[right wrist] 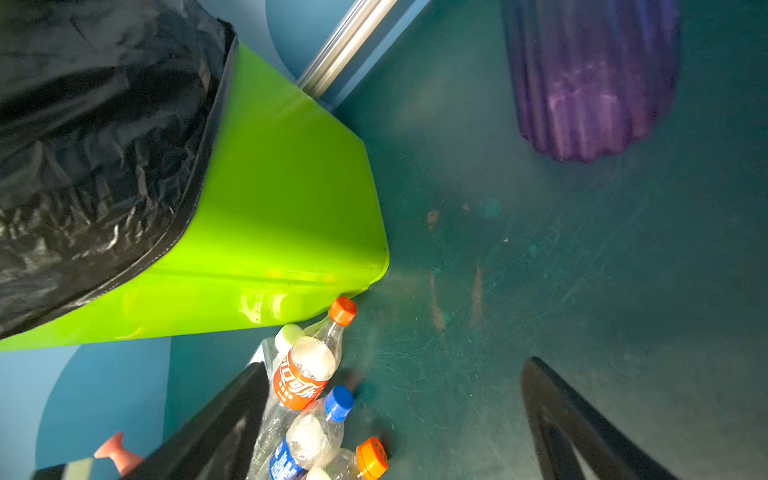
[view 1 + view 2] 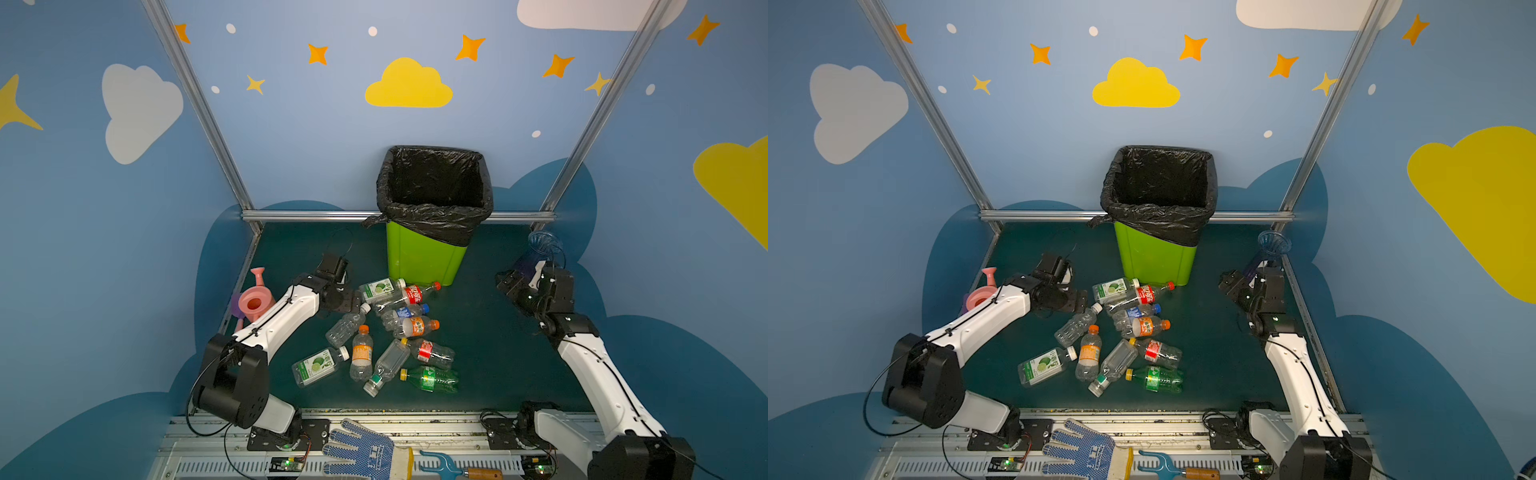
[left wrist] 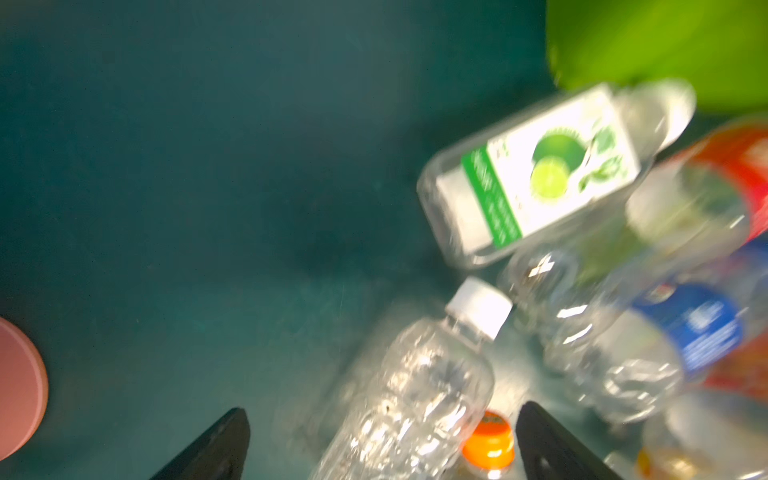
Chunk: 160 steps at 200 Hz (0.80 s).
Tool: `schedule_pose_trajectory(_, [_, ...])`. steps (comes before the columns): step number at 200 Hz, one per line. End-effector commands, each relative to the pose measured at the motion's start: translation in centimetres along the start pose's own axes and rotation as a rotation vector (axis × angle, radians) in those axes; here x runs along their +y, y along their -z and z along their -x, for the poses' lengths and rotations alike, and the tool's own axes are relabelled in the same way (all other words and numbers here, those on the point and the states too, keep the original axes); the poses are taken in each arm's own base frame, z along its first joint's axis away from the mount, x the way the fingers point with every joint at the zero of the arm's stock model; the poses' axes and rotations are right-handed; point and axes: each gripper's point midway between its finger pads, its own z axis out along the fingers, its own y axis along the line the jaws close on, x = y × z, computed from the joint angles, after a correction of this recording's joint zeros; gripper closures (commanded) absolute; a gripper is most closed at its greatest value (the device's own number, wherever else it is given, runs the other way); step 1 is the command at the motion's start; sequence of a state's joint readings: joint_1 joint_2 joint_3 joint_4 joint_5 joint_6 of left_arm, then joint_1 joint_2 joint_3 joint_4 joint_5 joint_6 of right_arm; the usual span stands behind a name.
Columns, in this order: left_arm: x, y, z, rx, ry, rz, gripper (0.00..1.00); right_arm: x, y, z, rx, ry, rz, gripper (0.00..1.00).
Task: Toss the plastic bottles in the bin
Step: 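Lower the right gripper beside the bin while the left reaches the clear water bottle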
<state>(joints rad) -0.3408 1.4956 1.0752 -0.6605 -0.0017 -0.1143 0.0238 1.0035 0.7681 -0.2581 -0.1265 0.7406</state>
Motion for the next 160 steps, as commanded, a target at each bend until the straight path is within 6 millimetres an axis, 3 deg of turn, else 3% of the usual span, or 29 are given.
schedule_pose_trajectory(1, [1.0, 0.5, -2.2, 0.112, -0.126, 0.07, 0.01, 0.5, 0.4, 0.7, -0.025, -0.035, 0.035, 0.07])
schedule_pose_trajectory(21, [1.1, 0.5, -3.0, 0.173, -0.186, 0.095, 0.02, 0.5, 0.1, 0.7, -0.011, -0.045, 0.039, 0.07])
schedule_pose_trajectory(89, [-1.3, -0.4, -4.7, 0.22, -0.294, 0.026, 0.03, -0.1, -1.1, -0.2, 0.041, -0.084, 0.033, 0.07])
schedule_pose_trajectory(113, [-0.5, -0.9, -4.6, 0.24, -0.279, 0.085, 0.1, -0.3, -0.9, -0.2, 0.037, -0.087, 0.025, 0.07])
schedule_pose_trajectory(160, [-1.0, -1.7, -4.1, 0.239, -0.269, 0.069, 0.18, -0.7, -0.7, -0.1, 0.029, -0.094, 0.019, 0.07])
